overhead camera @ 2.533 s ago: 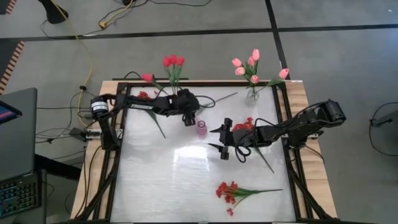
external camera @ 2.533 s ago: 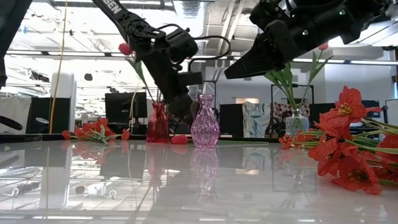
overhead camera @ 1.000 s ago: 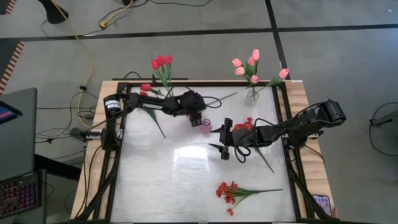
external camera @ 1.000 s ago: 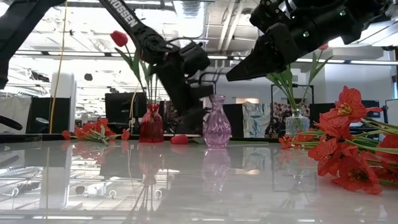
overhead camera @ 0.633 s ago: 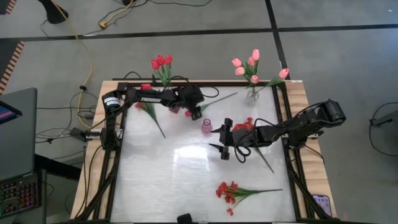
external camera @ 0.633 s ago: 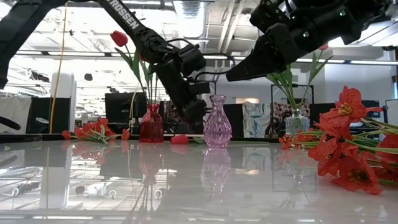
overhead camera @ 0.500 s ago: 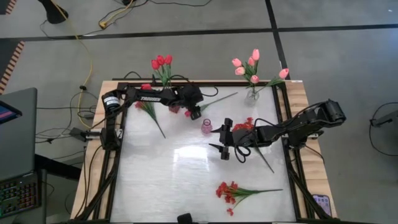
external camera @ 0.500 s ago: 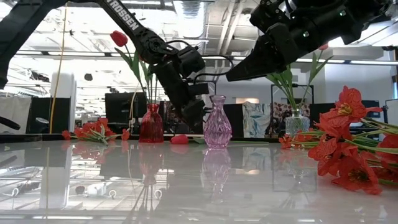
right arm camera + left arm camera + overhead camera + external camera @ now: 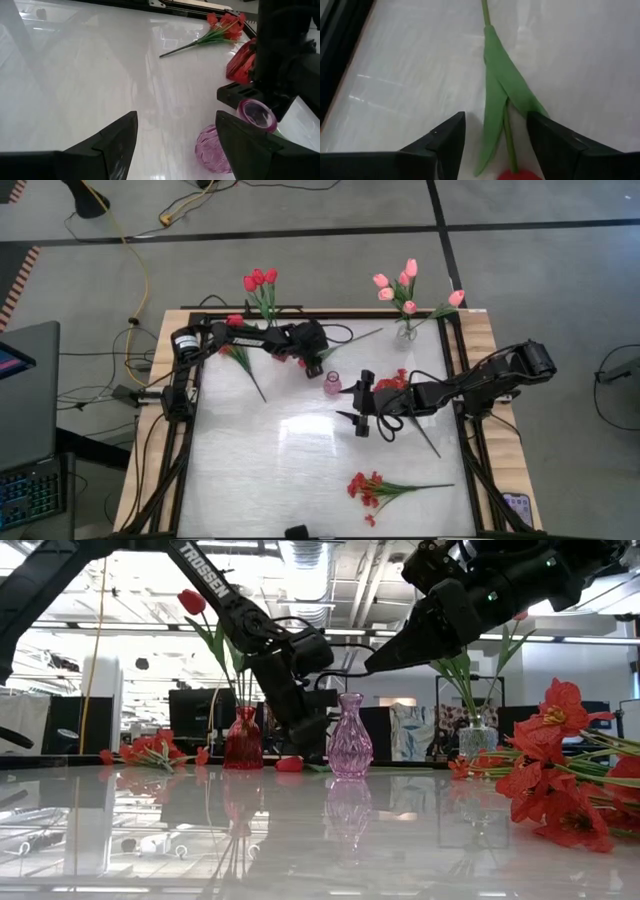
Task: Sort flowers into vase by color
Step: Put the red flower into the red vase
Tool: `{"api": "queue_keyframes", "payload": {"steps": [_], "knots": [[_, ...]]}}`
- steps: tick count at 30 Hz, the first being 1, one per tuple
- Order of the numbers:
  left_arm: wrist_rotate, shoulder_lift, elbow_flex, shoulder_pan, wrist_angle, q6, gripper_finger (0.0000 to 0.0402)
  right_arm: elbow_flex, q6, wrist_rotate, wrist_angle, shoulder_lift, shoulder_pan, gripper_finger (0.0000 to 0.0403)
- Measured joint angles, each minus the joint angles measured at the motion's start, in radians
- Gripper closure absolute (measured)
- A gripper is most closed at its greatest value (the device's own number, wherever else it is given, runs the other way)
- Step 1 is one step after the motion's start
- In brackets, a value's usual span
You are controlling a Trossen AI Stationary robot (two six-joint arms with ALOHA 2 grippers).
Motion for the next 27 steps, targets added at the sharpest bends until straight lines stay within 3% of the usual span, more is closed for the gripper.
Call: {"api": "queue_keyframes", "payload": {"steps": [4,11,15,27], "knots": [[0.001,0.0,0.0,-0.013,-0.019,0.0,0.0246,0.0,0.0,0.0,-0.006,0.0,0.0,0.0107],[-0.023,-0.003,0.002,-0.043,-0.035,0.022,0.0388,0.0,0.0,0.0,-0.013,0.0,0.0,0.0107],[-0.054,-0.01,0.032,-0.058,-0.088,0.033,0.0389,0.0,0.0,0.0,-0.013,0.0,0.0,0.0107],[-0.282,-0.121,0.203,-0.102,-0.365,0.096,0.0398,0.0,0.0,0.0,-0.015,0.0,0.0,0.0107]]}}
